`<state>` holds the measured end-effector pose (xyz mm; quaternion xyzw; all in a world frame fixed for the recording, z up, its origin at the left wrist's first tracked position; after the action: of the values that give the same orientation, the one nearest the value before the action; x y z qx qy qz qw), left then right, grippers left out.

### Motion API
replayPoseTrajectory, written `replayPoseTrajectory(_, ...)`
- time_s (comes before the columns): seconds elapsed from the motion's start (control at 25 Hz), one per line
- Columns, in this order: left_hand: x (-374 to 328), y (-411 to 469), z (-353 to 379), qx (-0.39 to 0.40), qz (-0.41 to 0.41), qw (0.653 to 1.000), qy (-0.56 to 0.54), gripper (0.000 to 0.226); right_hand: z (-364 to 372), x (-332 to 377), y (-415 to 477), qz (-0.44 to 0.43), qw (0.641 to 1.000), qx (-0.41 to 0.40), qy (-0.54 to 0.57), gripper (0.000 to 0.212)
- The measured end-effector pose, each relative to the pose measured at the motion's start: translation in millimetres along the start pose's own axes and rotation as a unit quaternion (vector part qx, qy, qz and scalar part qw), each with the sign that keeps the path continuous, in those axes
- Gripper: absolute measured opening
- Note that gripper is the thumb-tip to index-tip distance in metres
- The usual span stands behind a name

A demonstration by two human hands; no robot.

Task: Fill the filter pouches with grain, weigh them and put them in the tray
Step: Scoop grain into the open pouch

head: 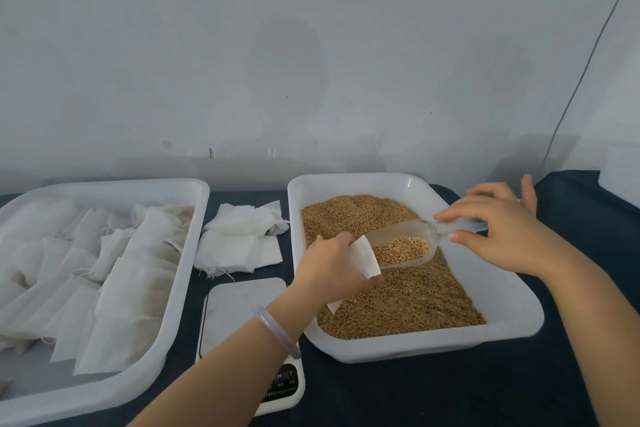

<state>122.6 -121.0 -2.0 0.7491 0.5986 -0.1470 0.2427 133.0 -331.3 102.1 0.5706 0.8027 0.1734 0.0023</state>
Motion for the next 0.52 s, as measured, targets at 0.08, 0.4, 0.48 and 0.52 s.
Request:
replayPoseTrajectory(0.08,0.0,-1.4,-1.8,-0.027,0.012,0.998,0.052,0.061,-1.4,2.2,1.6,-0.009,1.000,-0.016,-0.012,0.025)
replayPoseTrajectory(0.4,-0.6,-2.0,2.8,-0.017,0.013,0.998,0.067,0.067,-5.0,10.7,2.5,-0.056,0.995,-0.066,-0.043,0.026)
replayPoseTrajectory(0.48,-2.5,-4.7,-1.1,-0.034,0.016,0.997,0.069,0.063,-4.7,12.2,2.9,-0.055,0.995,-0.068,-0.036,0.026)
replayPoseTrajectory(0.52,-3.3,-6.8,-3.9,-0.047,0.018,0.996,0.073,0.061,-4.9,12.8,2.2,-0.056,0.995,-0.074,-0.030,0.026)
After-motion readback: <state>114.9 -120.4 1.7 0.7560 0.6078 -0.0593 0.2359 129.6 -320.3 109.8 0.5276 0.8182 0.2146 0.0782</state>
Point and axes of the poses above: each hand's wrist, its own y-axis towards the middle knuckle, its own z-axis out of the palm, x = y × z, the point moved 6 cm from there along y, towards the middle knuckle, and after that the axes turned 6 degrees about z, right-handed, at the moved point
